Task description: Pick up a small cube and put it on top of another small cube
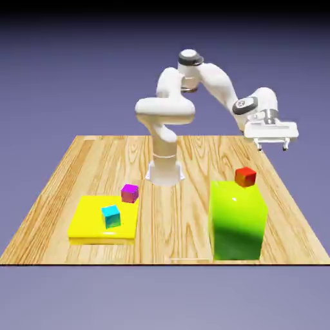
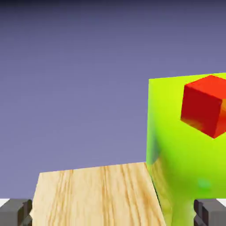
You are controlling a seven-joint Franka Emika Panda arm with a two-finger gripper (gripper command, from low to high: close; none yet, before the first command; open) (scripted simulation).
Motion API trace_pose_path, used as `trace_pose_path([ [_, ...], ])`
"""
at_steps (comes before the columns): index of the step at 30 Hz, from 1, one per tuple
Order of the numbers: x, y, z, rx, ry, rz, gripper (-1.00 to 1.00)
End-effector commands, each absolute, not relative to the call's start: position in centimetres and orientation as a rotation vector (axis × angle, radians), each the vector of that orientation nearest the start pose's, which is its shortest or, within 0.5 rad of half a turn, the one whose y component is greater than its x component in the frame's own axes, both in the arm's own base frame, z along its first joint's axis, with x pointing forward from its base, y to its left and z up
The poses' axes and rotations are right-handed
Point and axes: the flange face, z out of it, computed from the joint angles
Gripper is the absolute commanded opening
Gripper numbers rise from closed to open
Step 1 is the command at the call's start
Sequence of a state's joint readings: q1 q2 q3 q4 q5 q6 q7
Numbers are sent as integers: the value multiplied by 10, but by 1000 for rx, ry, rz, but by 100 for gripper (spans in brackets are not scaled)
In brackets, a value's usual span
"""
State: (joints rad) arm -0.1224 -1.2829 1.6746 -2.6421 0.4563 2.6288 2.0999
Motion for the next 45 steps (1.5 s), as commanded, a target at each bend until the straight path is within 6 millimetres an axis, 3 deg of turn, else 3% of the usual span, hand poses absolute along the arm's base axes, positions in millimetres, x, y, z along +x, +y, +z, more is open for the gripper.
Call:
trace_pose_path([
  [1, 126, 409, 262, -2166, 1120, -1360, 0],
  [7, 117, 390, 178, -2111, 1201, -1476, 0],
  [13, 120, 349, 97, -2026, 1288, -1616, 0],
  [24, 164, 333, 59, -2027, 1288, -1616, 0],
  [25, 164, 333, 59, -2027, 1288, -1616, -100],
  [36, 121, 352, 98, -2028, 1303, -1619, -100],
  [40, 143, 387, 125, -2038, 1508, -1658, -100],
  [45, 194, 419, 187, -1970, 1766, -1719, -100],
])
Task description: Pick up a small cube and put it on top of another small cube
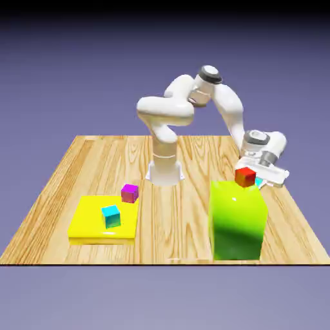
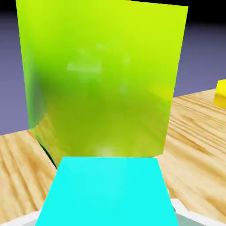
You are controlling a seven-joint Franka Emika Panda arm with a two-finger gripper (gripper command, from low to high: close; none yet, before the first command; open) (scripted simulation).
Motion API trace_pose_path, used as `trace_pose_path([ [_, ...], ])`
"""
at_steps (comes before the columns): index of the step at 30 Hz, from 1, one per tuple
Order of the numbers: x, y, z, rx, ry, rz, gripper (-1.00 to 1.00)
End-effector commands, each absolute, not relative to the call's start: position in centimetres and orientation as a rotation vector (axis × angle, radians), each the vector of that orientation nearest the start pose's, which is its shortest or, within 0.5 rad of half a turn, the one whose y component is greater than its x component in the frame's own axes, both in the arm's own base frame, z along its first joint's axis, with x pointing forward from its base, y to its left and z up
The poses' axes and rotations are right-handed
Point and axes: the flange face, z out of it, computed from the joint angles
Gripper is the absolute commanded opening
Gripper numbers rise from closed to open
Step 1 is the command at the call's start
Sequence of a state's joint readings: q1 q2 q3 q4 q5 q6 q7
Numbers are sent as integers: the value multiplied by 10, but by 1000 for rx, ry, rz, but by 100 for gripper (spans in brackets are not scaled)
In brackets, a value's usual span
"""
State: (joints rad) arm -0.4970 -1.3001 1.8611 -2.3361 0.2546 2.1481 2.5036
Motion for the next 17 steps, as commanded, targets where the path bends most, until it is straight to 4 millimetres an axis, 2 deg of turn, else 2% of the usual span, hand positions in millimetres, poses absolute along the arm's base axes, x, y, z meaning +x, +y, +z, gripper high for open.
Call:
trace_pose_path([
  [1, 207, 422, 203, -1945, 1818, -1734, -100],
  [5, 267, 422, 276, -1798, 2036, -1801, -100],
  [9, 326, 398, 355, -1593, 2248, -1872, -100],
  [10, 326, 398, 355, -1593, 2249, -1872, -100],
  [13, 344, 361, 321, -1594, 2248, -1873, -100],
  [14, 346, 356, 317, -1593, 2249, -1873, -100],
  [15, 346, 356, 317, -1593, 2249, -1873, 100],
  [16, 346, 356, 317, -1593, 2249, -1873, 100],
  [17, 341, 369, 328, -1594, 2248, -1873, 100],
])
